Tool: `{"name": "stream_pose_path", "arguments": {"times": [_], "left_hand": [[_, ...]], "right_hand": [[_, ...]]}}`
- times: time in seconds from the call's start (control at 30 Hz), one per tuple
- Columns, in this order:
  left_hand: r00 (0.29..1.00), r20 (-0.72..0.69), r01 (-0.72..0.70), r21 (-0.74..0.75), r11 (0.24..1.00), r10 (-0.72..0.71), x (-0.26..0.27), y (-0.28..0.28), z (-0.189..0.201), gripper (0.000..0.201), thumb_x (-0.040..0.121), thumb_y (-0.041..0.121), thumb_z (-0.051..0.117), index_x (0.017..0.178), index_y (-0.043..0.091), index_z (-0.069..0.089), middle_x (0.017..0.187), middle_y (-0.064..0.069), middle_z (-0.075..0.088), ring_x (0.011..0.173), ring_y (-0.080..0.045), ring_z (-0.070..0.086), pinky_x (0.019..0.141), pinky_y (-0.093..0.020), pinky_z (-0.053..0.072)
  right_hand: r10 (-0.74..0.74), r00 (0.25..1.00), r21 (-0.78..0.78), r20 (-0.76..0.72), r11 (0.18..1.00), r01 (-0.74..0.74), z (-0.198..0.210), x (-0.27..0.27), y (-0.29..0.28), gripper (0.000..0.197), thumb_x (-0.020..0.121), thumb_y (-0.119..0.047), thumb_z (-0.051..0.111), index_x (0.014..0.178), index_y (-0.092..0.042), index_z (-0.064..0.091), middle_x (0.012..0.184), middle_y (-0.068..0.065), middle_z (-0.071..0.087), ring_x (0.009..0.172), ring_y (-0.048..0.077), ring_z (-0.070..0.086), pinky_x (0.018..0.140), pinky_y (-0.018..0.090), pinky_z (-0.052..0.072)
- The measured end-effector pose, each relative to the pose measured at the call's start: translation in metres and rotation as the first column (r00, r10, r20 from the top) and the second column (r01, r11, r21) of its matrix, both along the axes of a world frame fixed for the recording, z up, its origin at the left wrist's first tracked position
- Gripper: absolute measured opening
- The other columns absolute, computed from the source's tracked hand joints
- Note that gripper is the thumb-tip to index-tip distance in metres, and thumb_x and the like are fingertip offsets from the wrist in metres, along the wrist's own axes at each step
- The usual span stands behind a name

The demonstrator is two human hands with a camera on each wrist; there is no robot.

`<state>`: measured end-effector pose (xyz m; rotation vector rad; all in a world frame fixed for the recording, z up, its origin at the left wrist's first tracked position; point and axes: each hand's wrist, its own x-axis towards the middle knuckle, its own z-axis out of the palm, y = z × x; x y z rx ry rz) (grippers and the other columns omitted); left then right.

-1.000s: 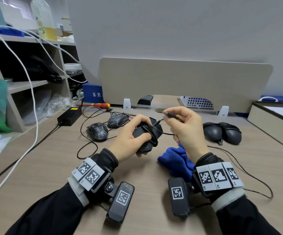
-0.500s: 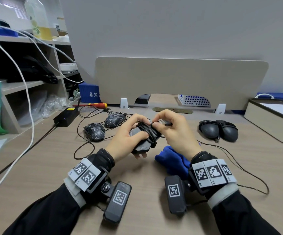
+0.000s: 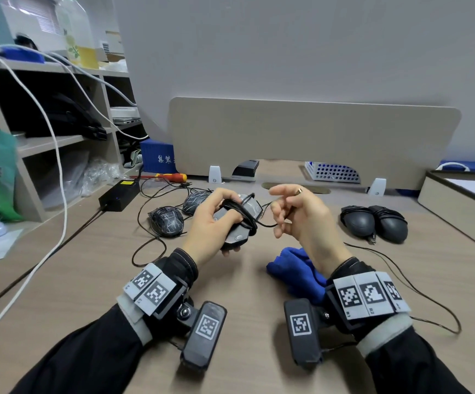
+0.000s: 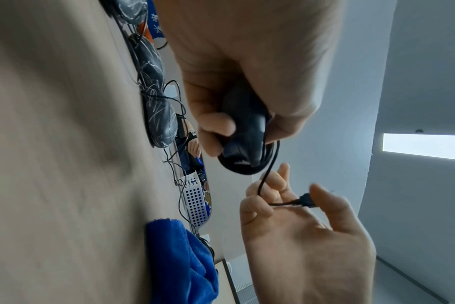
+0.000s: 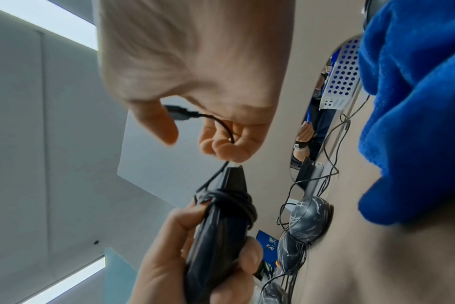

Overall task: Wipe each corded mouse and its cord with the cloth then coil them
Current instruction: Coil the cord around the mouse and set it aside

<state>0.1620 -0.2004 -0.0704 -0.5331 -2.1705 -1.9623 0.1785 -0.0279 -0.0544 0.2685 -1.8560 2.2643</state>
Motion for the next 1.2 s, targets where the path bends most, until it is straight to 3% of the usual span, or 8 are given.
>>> {"name": "stream_pose_path", "arguments": {"times": [0.17, 0.33, 0.47, 0.7, 0.8, 0.9, 1.07, 1.2], "left_hand": [[1.000, 0.010, -0.029, 0.046, 0.999, 0.029, -0.002, -0.001, 0.000, 0.022, 0.092, -0.006, 0.048, 0.097, 0.015, 0.053, 0.072, -0.007, 0.061, 0.042, -0.027, 0.057, 0.031, -0.022, 0.032], [1.000, 0.000, -0.018, 0.017, 1.000, 0.018, 0.000, 0.000, 0.001, 0.020, 0.092, -0.005, 0.050, 0.099, 0.013, 0.054, 0.074, -0.007, 0.062, 0.044, -0.028, 0.059, 0.032, -0.023, 0.034], [1.000, -0.015, -0.012, 0.005, 1.000, 0.012, 0.000, 0.000, 0.001, 0.018, 0.092, -0.004, 0.051, 0.099, 0.012, 0.054, 0.083, -0.011, 0.062, 0.045, -0.029, 0.060, 0.032, -0.022, 0.034], [0.999, -0.040, 0.004, -0.011, 1.000, -0.005, -0.002, 0.001, -0.001, 0.018, 0.092, -0.002, 0.053, 0.095, 0.015, 0.054, 0.088, -0.015, 0.061, 0.045, -0.029, 0.059, 0.032, -0.021, 0.033], [0.999, -0.037, 0.014, -0.019, 1.000, -0.015, -0.003, 0.001, -0.002, 0.018, 0.092, -0.004, 0.052, 0.097, 0.013, 0.053, 0.088, -0.015, 0.061, 0.047, -0.032, 0.060, 0.032, -0.021, 0.034], [0.999, -0.038, 0.030, -0.020, 0.999, -0.031, -0.004, 0.001, -0.002, 0.019, 0.091, -0.005, 0.051, 0.098, 0.012, 0.053, 0.085, -0.015, 0.061, 0.046, -0.032, 0.059, 0.033, -0.022, 0.033], [0.998, -0.053, 0.022, -0.014, 1.000, -0.023, -0.004, 0.000, -0.002, 0.017, 0.091, -0.006, 0.051, 0.100, 0.010, 0.052, 0.085, -0.015, 0.061, 0.047, -0.032, 0.058, 0.032, -0.022, 0.033], [0.997, -0.070, 0.032, -0.021, 0.999, -0.034, -0.004, 0.000, -0.003, 0.018, 0.090, -0.005, 0.052, 0.099, 0.011, 0.053, 0.083, -0.018, 0.060, 0.048, -0.032, 0.057, 0.033, -0.022, 0.033]], "right_hand": [[0.043, 0.999, -0.081, -0.009, 0.996, -0.043, 0.001, 0.001, 0.004, 0.037, 0.071, -0.025, 0.037, 0.087, -0.003, 0.062, 0.061, 0.001, 0.041, 0.054, 0.014, 0.029, 0.043, 0.024, 0.027], [0.110, 0.994, -0.122, 0.026, 0.987, -0.106, 0.003, 0.002, 0.005, 0.065, 0.078, -0.029, 0.032, 0.129, 0.001, 0.057, 0.068, 0.000, 0.045, 0.058, 0.012, 0.029, 0.047, 0.024, 0.025], [0.100, 0.995, -0.228, 0.015, 0.969, -0.094, 0.003, 0.003, 0.007, 0.050, 0.095, -0.020, 0.027, 0.130, 0.002, 0.056, 0.072, 0.007, 0.054, 0.060, 0.015, 0.034, 0.048, 0.025, 0.029], [0.029, 1.000, 0.045, 0.010, 0.999, -0.030, -0.002, 0.010, -0.004, 0.022, 0.100, -0.019, 0.056, 0.118, -0.014, 0.066, 0.087, 0.016, 0.073, 0.051, 0.014, 0.054, 0.045, 0.022, 0.044], [-0.047, 0.999, 0.095, -0.005, 0.994, 0.047, -0.005, 0.007, -0.001, 0.026, 0.097, -0.020, 0.062, 0.121, -0.014, 0.069, 0.058, 0.000, 0.056, 0.042, 0.012, 0.040, 0.041, 0.020, 0.035], [-0.027, 0.999, 0.108, 0.022, 0.994, 0.025, -0.006, 0.005, -0.003, 0.023, 0.103, -0.021, 0.053, 0.120, -0.016, 0.069, 0.057, -0.009, 0.038, 0.048, 0.010, 0.026, 0.043, 0.020, 0.028], [0.017, 0.995, 0.044, 0.102, 0.999, -0.022, -0.001, 0.003, -0.003, 0.039, 0.100, -0.003, 0.033, 0.127, -0.005, 0.062, 0.067, 0.003, 0.050, 0.054, 0.015, 0.042, 0.045, 0.025, 0.036], [-0.065, 0.997, 0.191, 0.034, 0.980, 0.058, -0.005, 0.007, -0.001, 0.027, 0.101, -0.003, 0.049, 0.126, -0.010, 0.053, 0.080, 0.009, 0.073, 0.059, 0.017, 0.063, 0.045, 0.022, 0.042]]}}
